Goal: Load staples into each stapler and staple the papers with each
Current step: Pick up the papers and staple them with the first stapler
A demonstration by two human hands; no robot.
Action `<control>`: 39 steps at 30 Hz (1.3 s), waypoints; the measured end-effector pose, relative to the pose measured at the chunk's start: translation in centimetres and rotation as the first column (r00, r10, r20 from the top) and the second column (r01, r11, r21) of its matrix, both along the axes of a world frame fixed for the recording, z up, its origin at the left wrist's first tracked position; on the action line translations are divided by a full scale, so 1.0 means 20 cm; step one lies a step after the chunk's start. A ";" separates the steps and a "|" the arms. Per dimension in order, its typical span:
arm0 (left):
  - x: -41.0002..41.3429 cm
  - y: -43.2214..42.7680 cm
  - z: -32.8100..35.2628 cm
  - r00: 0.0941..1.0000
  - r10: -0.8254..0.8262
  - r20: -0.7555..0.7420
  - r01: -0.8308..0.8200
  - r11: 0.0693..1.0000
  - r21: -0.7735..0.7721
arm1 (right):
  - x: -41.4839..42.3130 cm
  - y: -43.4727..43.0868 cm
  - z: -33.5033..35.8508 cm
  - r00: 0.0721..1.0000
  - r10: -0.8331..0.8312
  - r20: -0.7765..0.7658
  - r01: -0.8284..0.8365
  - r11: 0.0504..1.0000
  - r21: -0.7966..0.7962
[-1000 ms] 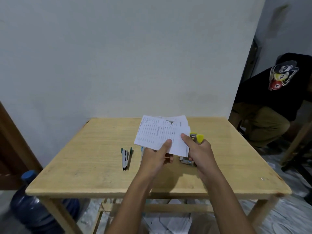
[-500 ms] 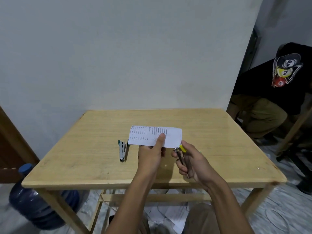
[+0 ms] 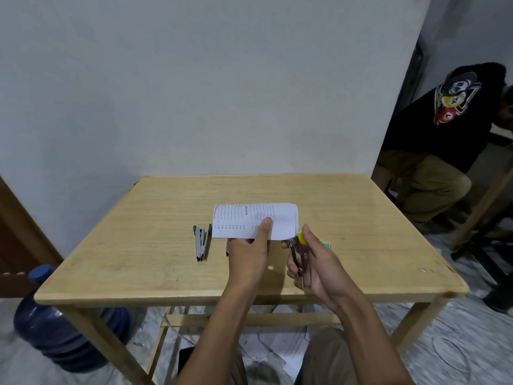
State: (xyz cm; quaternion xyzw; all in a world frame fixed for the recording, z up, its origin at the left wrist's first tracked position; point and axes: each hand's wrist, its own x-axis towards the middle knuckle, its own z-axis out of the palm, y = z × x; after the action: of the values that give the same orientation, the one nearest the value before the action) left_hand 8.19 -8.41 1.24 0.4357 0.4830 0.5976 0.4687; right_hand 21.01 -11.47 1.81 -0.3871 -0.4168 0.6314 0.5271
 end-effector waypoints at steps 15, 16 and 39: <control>0.01 -0.03 -0.01 0.997 -0.018 -0.080 0.016 1.000 -0.019 | -0.02 -0.01 -0.04 0.998 -0.057 0.026 0.059 0.995 -0.076; 0.01 -0.04 0.00 0.997 -0.020 -0.080 0.019 1.000 -0.018 | -0.03 -0.01 -0.04 0.998 -0.058 0.020 0.059 0.995 -0.077; -0.06 -0.05 0.03 0.990 -0.136 -0.041 0.133 0.990 -0.055 | -0.03 0.05 -0.06 0.972 -0.213 0.097 0.207 0.976 0.067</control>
State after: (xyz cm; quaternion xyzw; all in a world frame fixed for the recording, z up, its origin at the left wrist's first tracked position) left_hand 6.98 -9.31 1.76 0.4683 0.4783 0.5419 0.5081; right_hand 20.37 -10.54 0.56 -0.4462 -0.4178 0.5390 0.5795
